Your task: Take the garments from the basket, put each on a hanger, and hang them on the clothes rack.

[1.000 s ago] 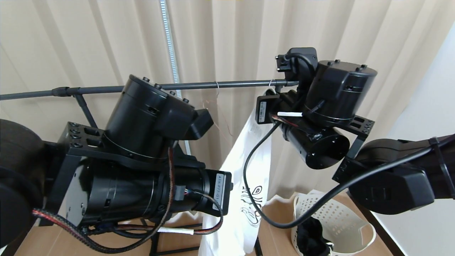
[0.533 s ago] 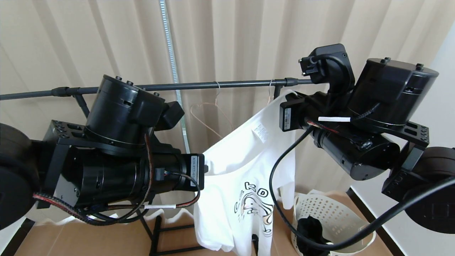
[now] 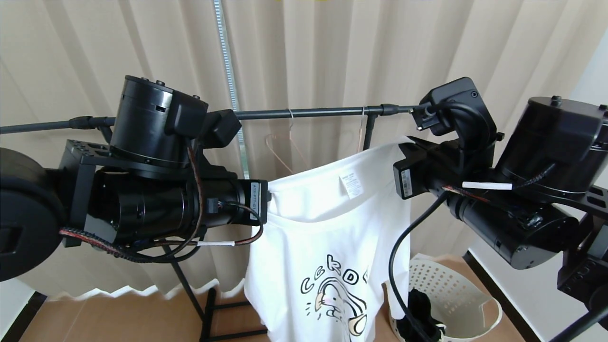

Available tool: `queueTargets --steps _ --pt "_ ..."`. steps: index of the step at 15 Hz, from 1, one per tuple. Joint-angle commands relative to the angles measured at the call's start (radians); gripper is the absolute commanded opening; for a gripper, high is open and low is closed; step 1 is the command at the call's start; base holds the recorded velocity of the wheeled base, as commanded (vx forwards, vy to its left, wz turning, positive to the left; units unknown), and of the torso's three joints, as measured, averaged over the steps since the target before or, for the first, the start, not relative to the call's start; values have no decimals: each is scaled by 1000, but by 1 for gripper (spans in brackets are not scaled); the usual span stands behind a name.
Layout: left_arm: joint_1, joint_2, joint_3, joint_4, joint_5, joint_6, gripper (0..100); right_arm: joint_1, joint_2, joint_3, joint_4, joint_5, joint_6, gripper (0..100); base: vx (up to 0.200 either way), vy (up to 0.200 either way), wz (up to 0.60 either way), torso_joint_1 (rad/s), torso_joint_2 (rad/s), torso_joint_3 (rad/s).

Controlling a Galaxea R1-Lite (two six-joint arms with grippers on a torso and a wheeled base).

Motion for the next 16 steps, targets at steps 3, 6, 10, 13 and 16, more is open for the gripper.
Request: queueTargets --steps 3,6,10,13,16 --pt "-2 -15 1 0 2 2 0 0 -29 20 0 0 -11 0 0 0 0 0 0 0" --pt "-12 -15 9 0 0 12 100 0 -25 18 0 0 -13 0 0 0 0 0 0 0" --pt "-12 -22 6 0 -6 12 100 -6 -20 13 0 9 -13 0 0 0 0 0 0 0" --pt "-12 -22 9 0 -6 10 100 -6 -23 15 0 9 -13 0 0 0 0 0 0 0" --pt "-12 -21 11 0 -1 9 100 -6 -25 15 -1 9 -13 0 0 0 0 0 0 0"
